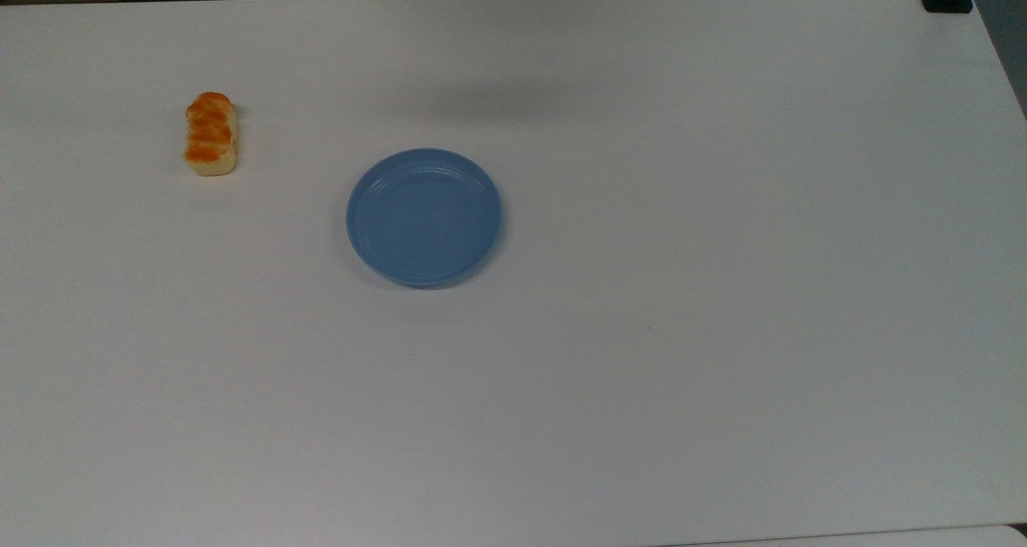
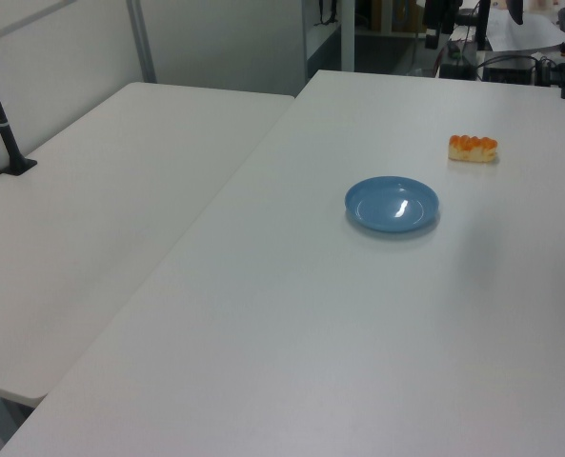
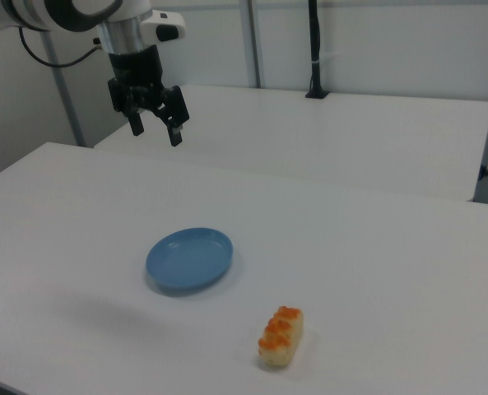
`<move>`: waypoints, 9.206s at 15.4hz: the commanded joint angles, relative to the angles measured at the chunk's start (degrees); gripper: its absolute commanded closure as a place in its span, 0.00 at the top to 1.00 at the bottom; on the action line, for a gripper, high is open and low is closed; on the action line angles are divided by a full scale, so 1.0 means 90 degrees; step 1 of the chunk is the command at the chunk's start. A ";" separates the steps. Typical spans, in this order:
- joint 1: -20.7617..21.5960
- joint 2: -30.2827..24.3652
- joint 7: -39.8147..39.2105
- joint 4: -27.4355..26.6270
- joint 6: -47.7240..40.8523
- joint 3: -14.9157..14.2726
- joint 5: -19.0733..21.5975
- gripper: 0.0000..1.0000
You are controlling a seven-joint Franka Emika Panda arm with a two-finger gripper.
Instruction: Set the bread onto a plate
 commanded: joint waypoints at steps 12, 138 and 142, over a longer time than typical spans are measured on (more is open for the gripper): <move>0.0051 -0.0054 0.0003 -0.0039 -0.0091 0.0005 0.0010 1.00; -0.0731 0.0679 0.0571 -0.0513 0.0609 0.0631 -0.0087 1.00; -0.0565 0.0143 0.0287 0.0341 -0.0793 0.0260 -0.0097 1.00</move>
